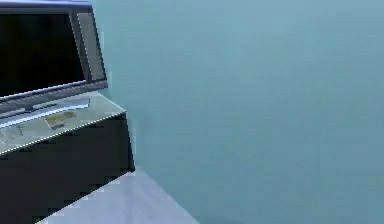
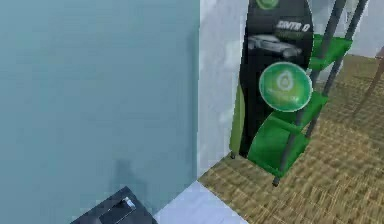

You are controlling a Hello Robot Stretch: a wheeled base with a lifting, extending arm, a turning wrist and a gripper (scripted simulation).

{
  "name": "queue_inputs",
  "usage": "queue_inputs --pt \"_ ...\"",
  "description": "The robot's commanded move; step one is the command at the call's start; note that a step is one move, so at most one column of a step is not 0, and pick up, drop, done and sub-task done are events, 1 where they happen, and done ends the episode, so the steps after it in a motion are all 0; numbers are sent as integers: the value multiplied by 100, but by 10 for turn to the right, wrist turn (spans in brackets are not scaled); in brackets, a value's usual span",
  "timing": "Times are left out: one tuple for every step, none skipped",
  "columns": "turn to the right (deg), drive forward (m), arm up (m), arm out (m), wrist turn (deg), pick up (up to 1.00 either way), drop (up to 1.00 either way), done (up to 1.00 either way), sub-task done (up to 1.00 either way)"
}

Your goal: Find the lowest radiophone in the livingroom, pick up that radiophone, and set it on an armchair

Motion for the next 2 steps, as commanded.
queue_inputs --pt "-240 0 0 0 0 0 0 0 0" --pt "0 0 50 0 0 0 0 0 0"
